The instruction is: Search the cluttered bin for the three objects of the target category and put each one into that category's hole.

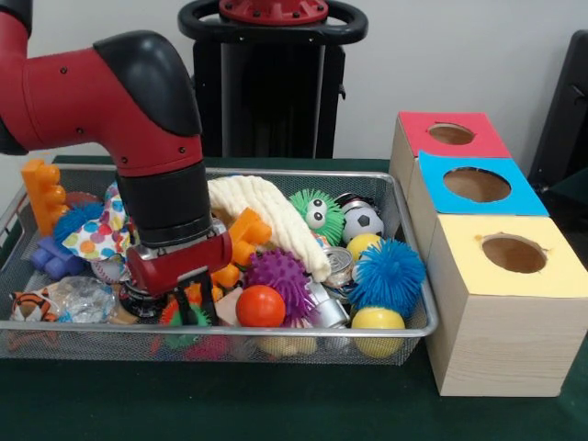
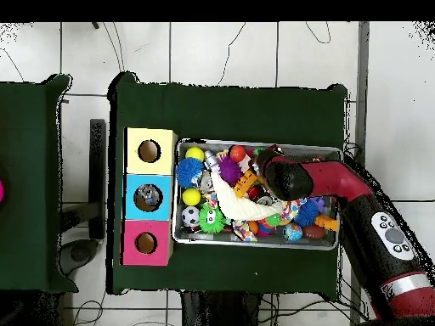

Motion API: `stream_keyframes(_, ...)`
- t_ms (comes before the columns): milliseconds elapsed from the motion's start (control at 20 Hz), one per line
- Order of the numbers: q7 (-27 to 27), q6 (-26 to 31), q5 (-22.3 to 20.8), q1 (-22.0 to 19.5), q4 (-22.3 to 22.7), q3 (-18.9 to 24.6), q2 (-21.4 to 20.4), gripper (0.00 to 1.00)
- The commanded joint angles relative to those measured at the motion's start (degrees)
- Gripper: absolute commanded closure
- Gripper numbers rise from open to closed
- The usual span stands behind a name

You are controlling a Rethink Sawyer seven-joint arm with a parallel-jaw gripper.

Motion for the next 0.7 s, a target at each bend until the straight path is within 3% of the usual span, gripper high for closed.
stream_keyframes(50,12.0,-0.2,3.0,3.8,0.3,-6.2,-3.4,0.0)
stream_keyframes(700,8.7,-1.3,6.6,3.9,0.8,-7.7,-4.2,0.0)
